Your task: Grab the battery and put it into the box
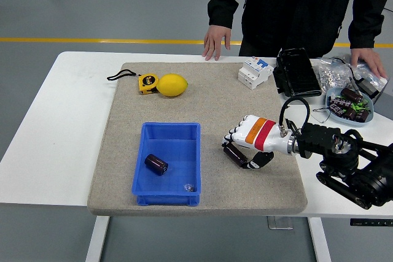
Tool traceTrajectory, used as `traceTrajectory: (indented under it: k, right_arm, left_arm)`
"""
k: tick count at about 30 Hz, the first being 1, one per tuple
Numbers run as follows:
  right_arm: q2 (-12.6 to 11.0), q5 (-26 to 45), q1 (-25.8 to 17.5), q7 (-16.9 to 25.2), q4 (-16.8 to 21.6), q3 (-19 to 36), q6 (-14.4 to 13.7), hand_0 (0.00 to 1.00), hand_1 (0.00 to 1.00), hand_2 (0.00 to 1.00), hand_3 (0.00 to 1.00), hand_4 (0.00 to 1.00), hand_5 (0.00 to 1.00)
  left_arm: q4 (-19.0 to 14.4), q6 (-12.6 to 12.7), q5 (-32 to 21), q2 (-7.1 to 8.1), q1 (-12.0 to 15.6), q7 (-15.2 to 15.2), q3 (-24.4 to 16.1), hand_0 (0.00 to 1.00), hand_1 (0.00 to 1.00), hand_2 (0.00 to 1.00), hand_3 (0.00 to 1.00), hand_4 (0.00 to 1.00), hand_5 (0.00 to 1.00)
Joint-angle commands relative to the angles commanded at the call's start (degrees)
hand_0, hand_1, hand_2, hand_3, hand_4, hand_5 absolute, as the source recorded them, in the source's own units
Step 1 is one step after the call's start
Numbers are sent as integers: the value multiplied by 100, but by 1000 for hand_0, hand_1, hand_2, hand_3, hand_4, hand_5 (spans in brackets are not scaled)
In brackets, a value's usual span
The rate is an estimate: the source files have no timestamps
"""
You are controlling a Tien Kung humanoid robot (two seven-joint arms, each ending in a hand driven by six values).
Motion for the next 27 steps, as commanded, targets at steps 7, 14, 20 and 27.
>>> traceTrajectory:
  k: [7,14,20,27]
  right_arm:
    - [-206,-47,37,-49,251,393,25,288,415,492,478,651,135]
    - [-284,-43,69,-267,723,869,27,304,426,494,477,628,113]
    - [-110,80,30,-729,1412,1367,307,334,447,516,479,644,115]
    - [211,80,152,-1034,1909,1341,519,366,464,554,488,690,132]
  left_arm:
    - [0,-1,38,16,55,1,-43,776,741,762,645,717,631]
    - [0,-8,108,35,119,13,-99,775,741,762,643,717,631]
    - [0,-17,191,40,114,37,-131,775,739,762,644,718,633]
    - [0,-16,163,52,85,18,-108,775,739,761,643,716,632]
